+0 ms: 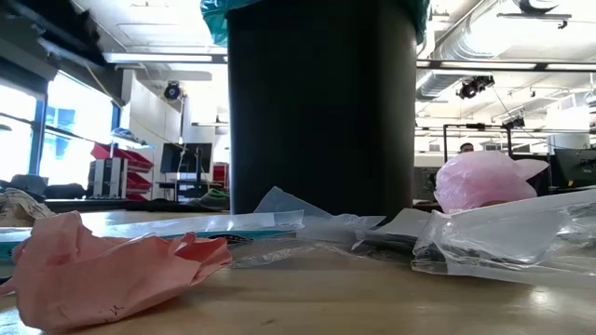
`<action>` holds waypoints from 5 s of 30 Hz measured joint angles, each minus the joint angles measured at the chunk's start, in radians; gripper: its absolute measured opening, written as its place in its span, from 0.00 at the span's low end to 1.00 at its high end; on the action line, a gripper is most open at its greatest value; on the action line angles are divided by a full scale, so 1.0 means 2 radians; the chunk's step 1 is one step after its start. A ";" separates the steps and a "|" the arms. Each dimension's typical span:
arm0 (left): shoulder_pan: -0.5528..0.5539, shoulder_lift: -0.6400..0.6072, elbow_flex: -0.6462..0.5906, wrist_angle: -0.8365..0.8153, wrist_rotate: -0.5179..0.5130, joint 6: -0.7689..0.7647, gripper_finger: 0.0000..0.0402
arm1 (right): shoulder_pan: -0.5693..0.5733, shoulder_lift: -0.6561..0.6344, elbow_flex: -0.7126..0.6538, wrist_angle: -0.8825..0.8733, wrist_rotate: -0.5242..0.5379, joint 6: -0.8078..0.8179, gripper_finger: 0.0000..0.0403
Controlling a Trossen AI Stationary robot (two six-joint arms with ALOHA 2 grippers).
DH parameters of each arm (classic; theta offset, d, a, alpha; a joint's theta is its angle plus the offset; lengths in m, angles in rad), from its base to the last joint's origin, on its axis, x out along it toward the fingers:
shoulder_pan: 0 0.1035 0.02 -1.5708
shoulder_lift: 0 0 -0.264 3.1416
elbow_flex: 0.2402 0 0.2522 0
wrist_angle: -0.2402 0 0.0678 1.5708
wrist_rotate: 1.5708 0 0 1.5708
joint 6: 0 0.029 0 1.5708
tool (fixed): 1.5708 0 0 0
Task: Place trash/remove bag and relplace
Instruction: Put the brown napkin into the trash bin
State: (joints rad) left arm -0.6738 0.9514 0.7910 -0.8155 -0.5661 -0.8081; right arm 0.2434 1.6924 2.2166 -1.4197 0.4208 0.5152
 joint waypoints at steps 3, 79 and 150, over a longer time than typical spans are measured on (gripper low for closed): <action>-0.016 0.013 0.000 -0.044 0.028 -0.022 0.47 | 0.042 0.004 0.000 0.000 0.018 0.006 0.31; 0.031 0.226 0.020 -0.076 0.160 -0.001 0.58 | 0.206 0.039 -0.004 -0.044 0.193 0.101 0.31; 0.376 0.248 0.383 0.163 0.214 0.580 0.01 | 0.221 0.047 -0.004 -0.059 0.221 0.128 0.31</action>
State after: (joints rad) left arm 0.0776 1.4475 1.5564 -0.4893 -0.1384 0.3510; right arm 0.6849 1.7870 2.2089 -1.5368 0.8634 0.7715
